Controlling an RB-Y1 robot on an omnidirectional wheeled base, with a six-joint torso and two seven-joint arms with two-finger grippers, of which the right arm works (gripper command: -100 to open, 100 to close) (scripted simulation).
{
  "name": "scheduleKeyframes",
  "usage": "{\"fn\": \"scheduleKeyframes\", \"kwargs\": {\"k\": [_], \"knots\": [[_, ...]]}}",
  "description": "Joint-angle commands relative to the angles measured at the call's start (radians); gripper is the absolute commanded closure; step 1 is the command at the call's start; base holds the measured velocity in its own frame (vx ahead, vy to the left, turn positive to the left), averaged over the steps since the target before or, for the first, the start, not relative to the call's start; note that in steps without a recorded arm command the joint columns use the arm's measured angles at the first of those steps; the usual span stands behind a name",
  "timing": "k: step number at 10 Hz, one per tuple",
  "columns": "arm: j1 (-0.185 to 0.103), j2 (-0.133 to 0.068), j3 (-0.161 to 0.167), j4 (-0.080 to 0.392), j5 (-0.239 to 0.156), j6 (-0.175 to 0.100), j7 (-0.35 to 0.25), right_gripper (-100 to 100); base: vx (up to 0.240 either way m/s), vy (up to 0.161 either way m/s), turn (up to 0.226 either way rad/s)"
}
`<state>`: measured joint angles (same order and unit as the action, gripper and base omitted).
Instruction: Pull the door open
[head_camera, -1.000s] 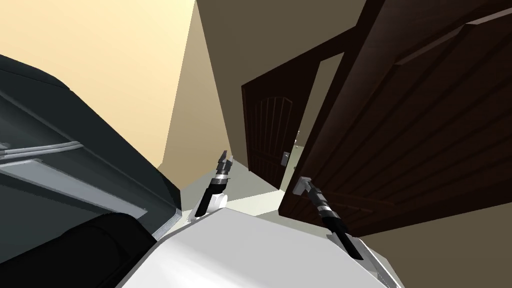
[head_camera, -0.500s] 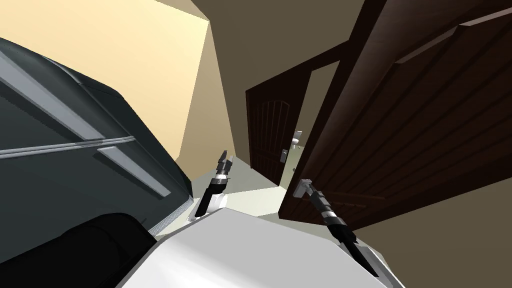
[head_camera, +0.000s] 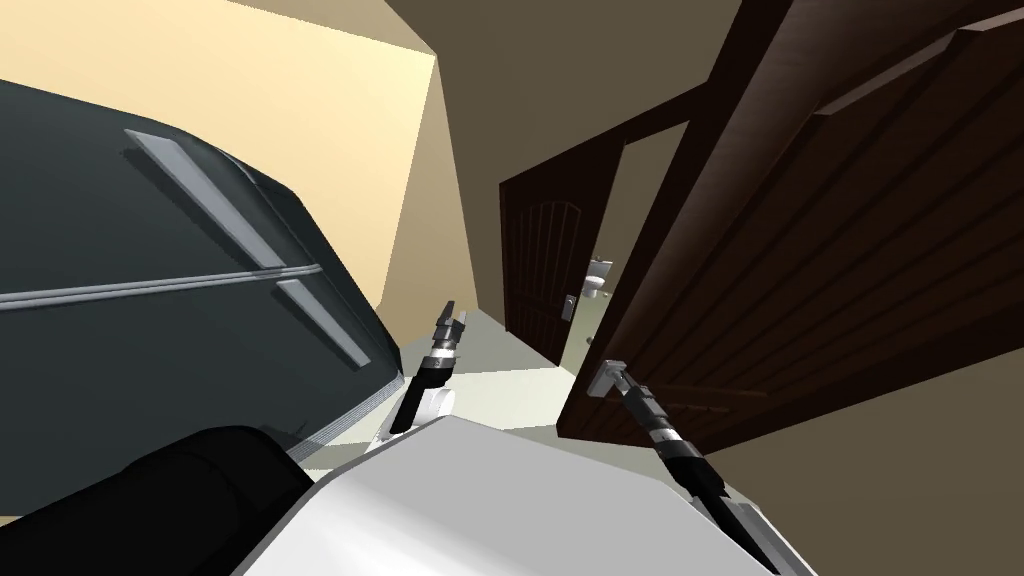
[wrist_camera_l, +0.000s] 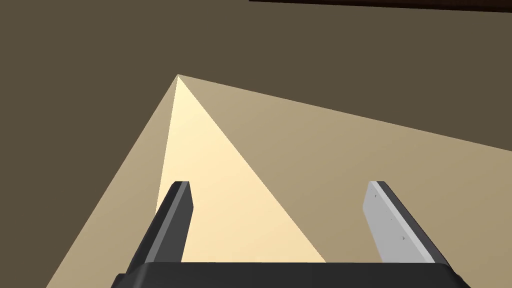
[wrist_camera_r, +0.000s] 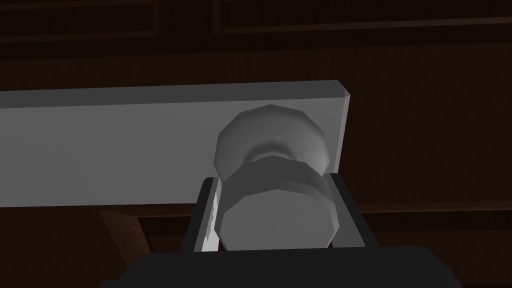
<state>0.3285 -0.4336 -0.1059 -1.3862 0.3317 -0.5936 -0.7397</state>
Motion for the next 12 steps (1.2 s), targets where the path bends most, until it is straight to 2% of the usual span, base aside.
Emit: {"fn": "scheduleKeyframes", "kwargs": {"k": [1, 5, 6, 7, 9, 12], "knots": [[0.012, -0.011, 0.005, 0.012, 0.005, -0.035, -0.013, 100, -0.219, -0.072, 0.135], [0.032, -0.041, 0.006, 0.024, 0.014, -0.096, -0.044, 100, -0.206, -0.109, 0.133], [0.03, -0.038, 0.003, 0.021, 0.012, -0.081, -0.038, 100, -0.104, -0.053, 0.027], [0.045, -0.047, 0.0, 0.034, 0.012, -0.116, -0.043, 100, -0.034, -0.013, 0.027], [0.064, -0.059, -0.008, 0.05, 0.01, -0.161, -0.047, 100, -0.029, -0.012, 0.033], [0.101, -0.083, -0.023, 0.082, 0.007, -0.252, -0.057, 100, -0.023, -0.015, 0.055]]}}
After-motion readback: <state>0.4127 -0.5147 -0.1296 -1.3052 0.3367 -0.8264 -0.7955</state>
